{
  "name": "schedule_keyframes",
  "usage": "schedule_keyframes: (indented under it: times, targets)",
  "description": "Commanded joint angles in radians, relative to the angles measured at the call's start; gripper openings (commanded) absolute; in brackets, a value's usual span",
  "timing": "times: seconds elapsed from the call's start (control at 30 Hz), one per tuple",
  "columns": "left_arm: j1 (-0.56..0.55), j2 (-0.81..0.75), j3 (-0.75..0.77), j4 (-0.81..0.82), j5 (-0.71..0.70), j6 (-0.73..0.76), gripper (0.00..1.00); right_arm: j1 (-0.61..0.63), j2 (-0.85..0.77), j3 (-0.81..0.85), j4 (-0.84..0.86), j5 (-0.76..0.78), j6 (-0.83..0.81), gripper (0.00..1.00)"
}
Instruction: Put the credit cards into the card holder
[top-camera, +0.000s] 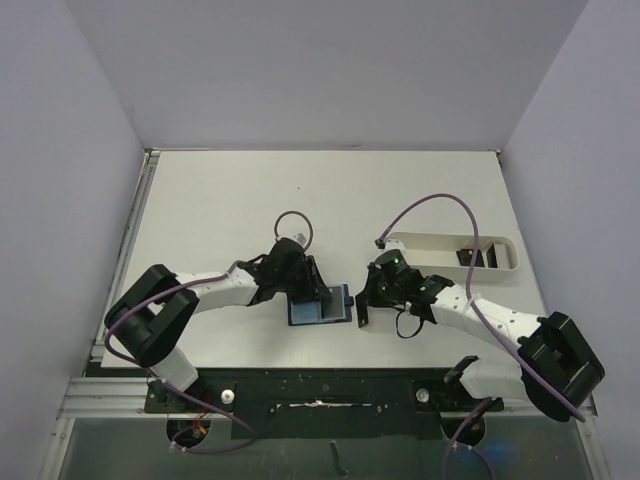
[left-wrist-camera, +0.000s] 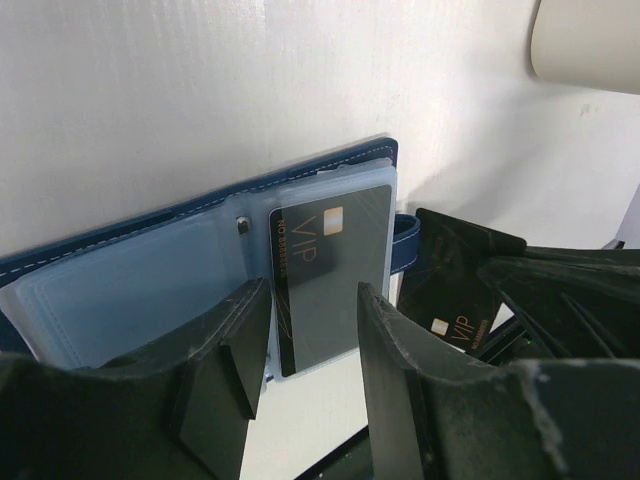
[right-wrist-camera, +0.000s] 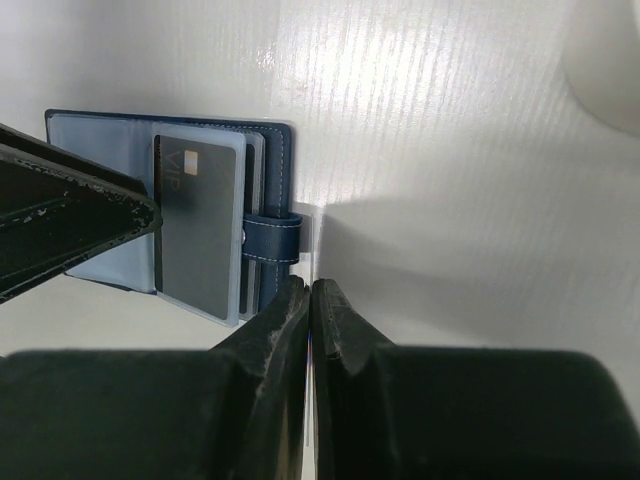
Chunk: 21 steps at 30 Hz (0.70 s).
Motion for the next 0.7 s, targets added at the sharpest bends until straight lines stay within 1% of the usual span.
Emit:
schedule_keyframes:
  times: [0.0, 0.27, 0.4, 0.5, 0.57, 0.67]
  targets:
    - [0.000, -0.036, 0.026, 0.028, 0.006, -0.001, 0.39, 0.006, -0.053, 0.034, -0.025, 0.051, -0.018, 0.00]
    - [-0.002, 0.010, 0.001, 0.112, 0.067, -0.031, 0.39, 0.006, -0.006, 0.037, 0.019, 0.011, -0.023, 0.00]
    - [-0.005, 0.014, 0.002, 0.131, 0.083, -0.054, 0.36, 0.007, -0.002, 0.038, 0.018, 0.010, -0.022, 0.00]
    - [-0.006, 0.012, -0.007, 0.147, 0.097, -0.070, 0.35, 0.006, -0.013, 0.041, 0.004, 0.020, -0.021, 0.00]
    - [-0.006, -0.004, -0.008, 0.137, 0.092, -0.063, 0.35, 0.006, -0.031, 0.048, -0.022, 0.046, -0.026, 0.00]
    - [0.005, -0.046, 0.008, 0.058, 0.039, -0.016, 0.36, 0.005, -0.069, 0.060, -0.066, 0.085, -0.035, 0.00]
